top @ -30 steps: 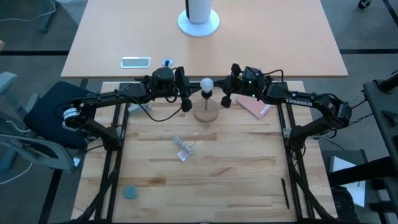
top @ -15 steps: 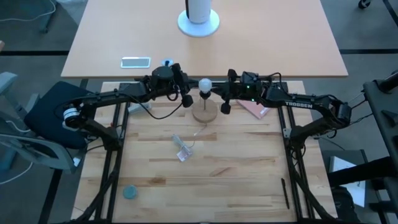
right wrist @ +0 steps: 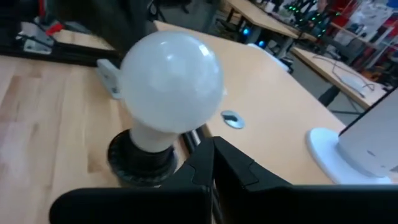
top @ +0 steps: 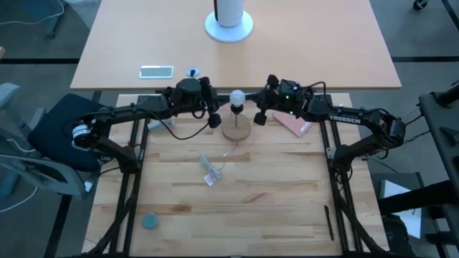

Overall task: Screw lightbulb
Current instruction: Insert the lightbulb on the desk lamp

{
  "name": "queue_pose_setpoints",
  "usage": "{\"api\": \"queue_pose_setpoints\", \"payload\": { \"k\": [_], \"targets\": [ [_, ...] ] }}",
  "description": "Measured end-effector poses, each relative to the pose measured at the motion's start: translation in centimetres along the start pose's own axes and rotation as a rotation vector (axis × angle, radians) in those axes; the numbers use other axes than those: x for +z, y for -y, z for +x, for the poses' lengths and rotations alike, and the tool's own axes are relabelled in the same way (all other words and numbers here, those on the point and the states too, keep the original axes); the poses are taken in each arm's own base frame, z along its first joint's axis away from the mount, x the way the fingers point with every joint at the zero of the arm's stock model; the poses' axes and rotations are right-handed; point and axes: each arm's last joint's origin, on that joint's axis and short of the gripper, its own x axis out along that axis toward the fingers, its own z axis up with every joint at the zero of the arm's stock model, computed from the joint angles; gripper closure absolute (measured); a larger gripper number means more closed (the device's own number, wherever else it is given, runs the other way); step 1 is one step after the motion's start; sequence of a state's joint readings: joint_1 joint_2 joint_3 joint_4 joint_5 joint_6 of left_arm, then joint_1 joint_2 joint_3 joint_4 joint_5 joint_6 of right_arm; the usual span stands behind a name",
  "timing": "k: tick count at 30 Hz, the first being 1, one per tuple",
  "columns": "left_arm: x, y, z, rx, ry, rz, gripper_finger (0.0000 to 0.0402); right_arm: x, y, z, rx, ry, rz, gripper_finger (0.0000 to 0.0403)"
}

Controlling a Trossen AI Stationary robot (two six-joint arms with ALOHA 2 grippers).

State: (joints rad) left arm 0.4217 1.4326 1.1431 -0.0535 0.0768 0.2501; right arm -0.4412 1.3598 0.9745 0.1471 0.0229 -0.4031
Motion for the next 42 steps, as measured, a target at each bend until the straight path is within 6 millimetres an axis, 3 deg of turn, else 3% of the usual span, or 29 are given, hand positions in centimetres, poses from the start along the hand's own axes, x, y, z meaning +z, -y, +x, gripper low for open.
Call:
{"api": "queue_pose_setpoints", "payload": {
  "k": [18,31,42],
  "targets": [
    [0.2,-0.4,0.0,0.1,0.007,0.007,0.0401,0.4,-1.3,-0.1,0.166,0.051,0.006,0.0401],
    [-0.5,0.1,-0.7,0.067,-0.093,-0.05,0.0401,0.3,-0.4,-0.6,0.02,-0.011,-0.001,0.0401],
    [0.3,0.1,-0.4,0.036,0.005,-0.01,0.0401,0.4,0.0,-0.1,0.055,0.059,0.003,0.0401]
  ]
}}
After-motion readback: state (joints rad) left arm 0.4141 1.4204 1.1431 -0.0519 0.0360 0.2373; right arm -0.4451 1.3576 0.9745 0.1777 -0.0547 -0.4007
